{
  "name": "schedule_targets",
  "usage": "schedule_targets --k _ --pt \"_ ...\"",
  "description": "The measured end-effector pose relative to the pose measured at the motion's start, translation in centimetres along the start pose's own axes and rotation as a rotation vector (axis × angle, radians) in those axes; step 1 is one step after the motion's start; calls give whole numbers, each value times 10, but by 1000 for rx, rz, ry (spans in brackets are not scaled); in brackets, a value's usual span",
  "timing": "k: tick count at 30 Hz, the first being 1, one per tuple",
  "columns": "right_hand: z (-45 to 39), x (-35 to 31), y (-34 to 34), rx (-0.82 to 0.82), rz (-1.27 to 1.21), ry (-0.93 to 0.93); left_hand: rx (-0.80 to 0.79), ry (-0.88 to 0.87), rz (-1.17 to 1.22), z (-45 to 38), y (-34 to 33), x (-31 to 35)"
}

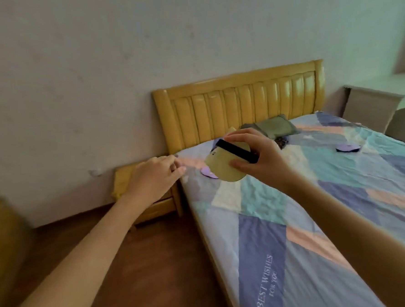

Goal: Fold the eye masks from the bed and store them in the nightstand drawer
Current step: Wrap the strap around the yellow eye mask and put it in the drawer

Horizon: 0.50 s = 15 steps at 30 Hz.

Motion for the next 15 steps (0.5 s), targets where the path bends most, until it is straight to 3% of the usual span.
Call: schedule_targets --k 7,15 --pt "-78 -41 -180 -250 -141 129 -1 231 -55 58 34 -167" --pt "-129 -31 -357 -448 -359 42 -44 393 -179 101 15 -321"
Point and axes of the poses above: each hand's wrist, its own z-axis away from the middle knuckle, its own y-axis out of the back of the hand, x = y × z, the point moved 6 cm from there along -z, towards the middle knuckle, and after that the axes turned 3 degrees about -y, right-handed, at the moved point
